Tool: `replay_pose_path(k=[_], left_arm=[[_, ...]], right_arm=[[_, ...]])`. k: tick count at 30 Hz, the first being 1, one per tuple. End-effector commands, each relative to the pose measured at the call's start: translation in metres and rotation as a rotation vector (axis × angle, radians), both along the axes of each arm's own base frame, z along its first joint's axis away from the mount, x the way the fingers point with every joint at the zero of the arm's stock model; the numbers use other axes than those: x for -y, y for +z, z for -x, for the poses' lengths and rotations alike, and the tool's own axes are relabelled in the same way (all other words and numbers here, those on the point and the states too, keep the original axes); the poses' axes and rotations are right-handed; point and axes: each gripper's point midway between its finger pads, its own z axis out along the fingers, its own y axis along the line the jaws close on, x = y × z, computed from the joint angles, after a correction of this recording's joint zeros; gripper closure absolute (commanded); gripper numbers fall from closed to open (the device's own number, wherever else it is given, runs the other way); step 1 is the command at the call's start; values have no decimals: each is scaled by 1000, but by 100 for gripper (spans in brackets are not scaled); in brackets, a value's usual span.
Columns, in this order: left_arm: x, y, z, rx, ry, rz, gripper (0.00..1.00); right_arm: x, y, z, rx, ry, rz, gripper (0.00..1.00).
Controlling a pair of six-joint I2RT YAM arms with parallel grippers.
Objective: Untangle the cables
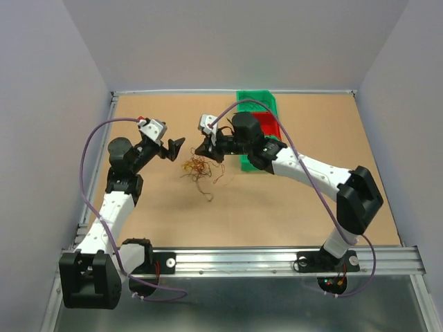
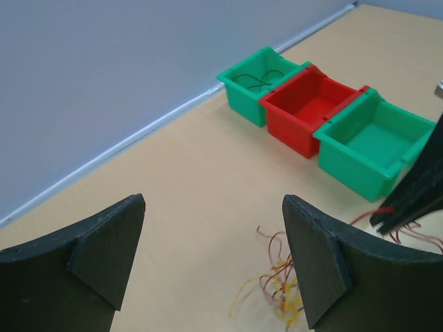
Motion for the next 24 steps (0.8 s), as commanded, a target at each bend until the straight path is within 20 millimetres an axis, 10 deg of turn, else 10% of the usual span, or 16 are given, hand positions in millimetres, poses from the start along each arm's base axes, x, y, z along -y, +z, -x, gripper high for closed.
replay_pose_path(k=[1,16,24], left_arm=[[25,11,28,92,-184,-48,7],[72,-16,76,112,-502,-160,5],[78,-26,69,80,-501,-178,5]], right_arm=[[15,62,-9,109,-134,-219,99],[46,86,22,122,-142,-343,99],[45,89,30,125,-106,-353,100]])
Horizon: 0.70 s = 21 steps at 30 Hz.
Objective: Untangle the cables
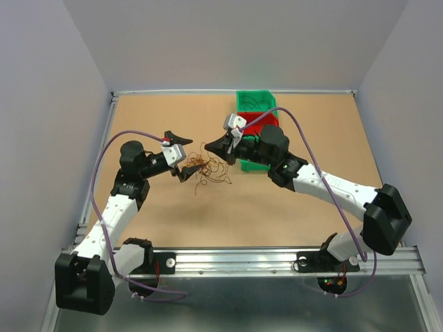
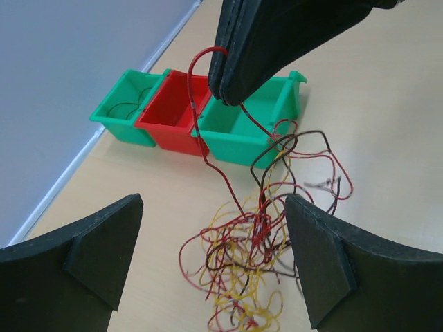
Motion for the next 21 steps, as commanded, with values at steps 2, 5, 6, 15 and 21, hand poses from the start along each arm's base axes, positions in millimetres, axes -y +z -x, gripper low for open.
replay_pose_path(k=[2,5,6,15,21], left_arm=[[9,-1,-8,-11,-18,-7,7],[15,-3,-14,-40,-21,-6,10],[17,-7,-16,-56,-26,-8,10],[18,0,-11,-21,-27,3,16],[18,6,-8,-8,-30,10,16]], right_arm=[[3,24,10,51,41,-70,99],[1,24,15,45,68,-73,99],[0,25,16,44,75,-75,99],[-5,24,21,19,122,-74,99],[-7,22,28,6,160,-63,99]])
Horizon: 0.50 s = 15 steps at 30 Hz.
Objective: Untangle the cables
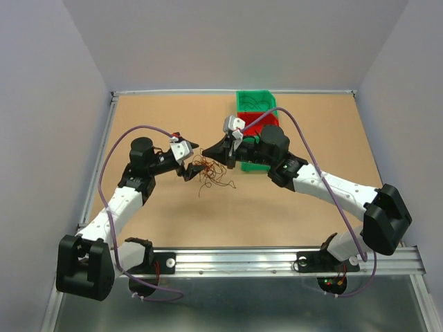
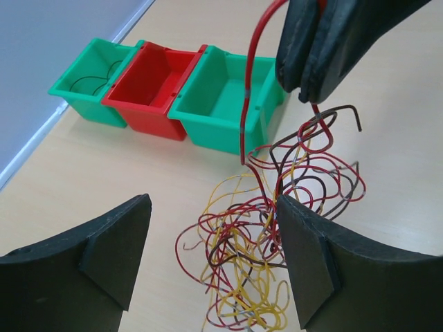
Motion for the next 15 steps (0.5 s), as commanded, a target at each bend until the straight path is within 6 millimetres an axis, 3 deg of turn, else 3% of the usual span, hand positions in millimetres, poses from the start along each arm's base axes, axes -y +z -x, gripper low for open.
replay_pose_path(k=[1,8,10,11,15], left_arm=[[2,38,3,120,-15,35,16],[3,45,9,145,-18,50,16],[8,49,5,132,-16,62,23],[10,49,2,120,-14,63,31],[15,40,-8,111,37,38,38]], right_arm=[[0,21,4,34,31,-50,99],[-2,23,9,25,65,-48,100],[-3,25,9,25,66,-49,99],[-3,25,8,20,58,-50,99],[-2,29,6,10,39,-61,100]])
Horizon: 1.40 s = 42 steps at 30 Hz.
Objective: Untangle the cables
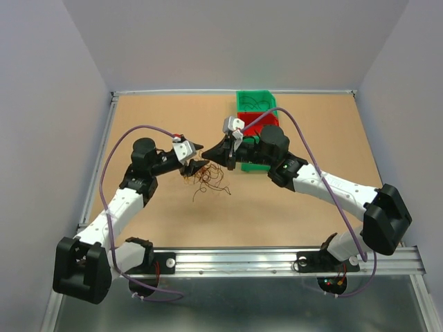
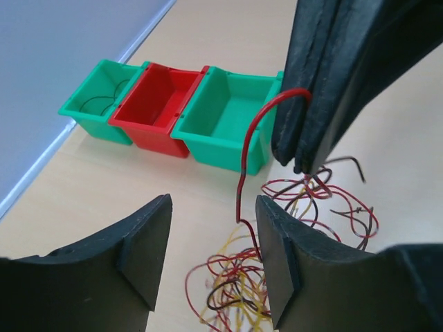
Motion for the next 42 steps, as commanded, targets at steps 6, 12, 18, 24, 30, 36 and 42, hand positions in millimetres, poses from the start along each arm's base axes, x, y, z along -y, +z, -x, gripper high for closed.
replay_pose_path(k=[6,12,18,24,30,36,42], left_arm=[[8,-1,-39,40,184,-63,43],[4,-29,-65,3,296,-171,68],[-7,-57,-91,-45,394,-256,67],[-30,-69,-118,-62,569,-324,78],[-49,-91,-137,-98,687,-412,82],[-107,-95,-167,-162,964,-417,84],[-145,-104,-187,-316,1000,-333,84]], right_arm=[[9,40,3,31,-22,-91,99],[35,54,14,57,-95,-140,99],[82,79,17,88,-276,-232,99],[125,82,17,99,-447,-285,99],[172,89,-2,97,-702,-334,99],[208,86,-34,76,-981,-340,99],[219,86,-42,82,-1061,-357,99]])
